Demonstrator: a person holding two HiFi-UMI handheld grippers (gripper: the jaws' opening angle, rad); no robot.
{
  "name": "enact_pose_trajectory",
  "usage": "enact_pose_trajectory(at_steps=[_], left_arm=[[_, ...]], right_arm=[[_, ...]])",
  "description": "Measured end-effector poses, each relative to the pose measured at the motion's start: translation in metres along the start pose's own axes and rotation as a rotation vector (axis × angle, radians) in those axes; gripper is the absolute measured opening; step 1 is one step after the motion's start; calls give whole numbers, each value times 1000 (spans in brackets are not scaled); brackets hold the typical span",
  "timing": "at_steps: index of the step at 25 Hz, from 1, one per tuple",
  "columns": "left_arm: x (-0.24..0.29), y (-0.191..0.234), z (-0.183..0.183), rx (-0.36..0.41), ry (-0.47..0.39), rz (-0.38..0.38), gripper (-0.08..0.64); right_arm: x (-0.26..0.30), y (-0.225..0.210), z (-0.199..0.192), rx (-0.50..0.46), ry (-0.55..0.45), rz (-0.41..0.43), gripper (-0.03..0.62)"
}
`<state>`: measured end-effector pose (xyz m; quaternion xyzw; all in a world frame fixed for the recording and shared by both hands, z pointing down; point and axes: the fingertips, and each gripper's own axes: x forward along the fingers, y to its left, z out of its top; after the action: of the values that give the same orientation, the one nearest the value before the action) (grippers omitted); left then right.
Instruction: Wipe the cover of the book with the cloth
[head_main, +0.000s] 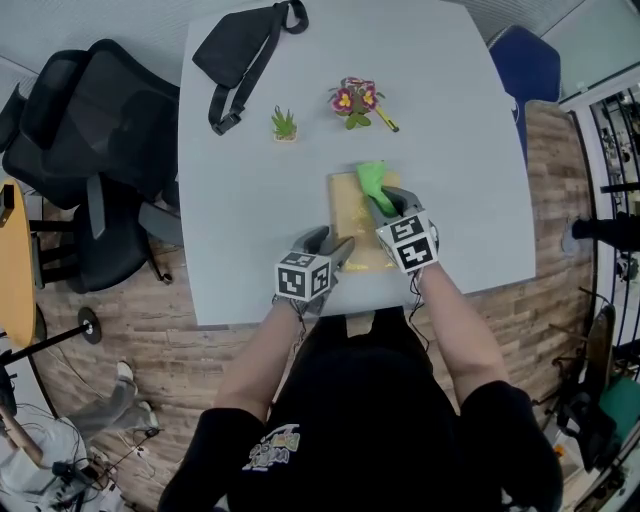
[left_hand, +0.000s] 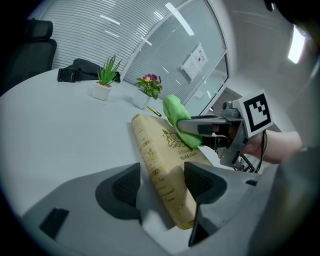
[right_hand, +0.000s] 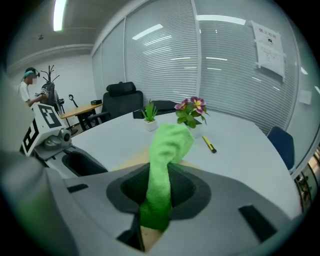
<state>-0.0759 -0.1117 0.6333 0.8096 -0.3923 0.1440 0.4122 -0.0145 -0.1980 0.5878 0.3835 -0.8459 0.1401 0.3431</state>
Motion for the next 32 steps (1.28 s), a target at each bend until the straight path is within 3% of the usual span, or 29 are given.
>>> enact_pose_trajectory(at_steps=[11, 14, 23, 32], left_arm=[[0, -1, 1, -1, 4, -2, 276], [0, -1, 1, 2, 1, -1, 276], [-1, -1, 1, -3, 2, -3, 276], [-1, -1, 1, -7, 3, -6, 276]], right_arm=[[19, 76, 6, -145, 27, 208, 97], [19, 83, 6, -185, 30, 231, 97], [16, 65, -2, -161, 20, 169, 97], [3, 17, -14, -39, -4, 56, 97]])
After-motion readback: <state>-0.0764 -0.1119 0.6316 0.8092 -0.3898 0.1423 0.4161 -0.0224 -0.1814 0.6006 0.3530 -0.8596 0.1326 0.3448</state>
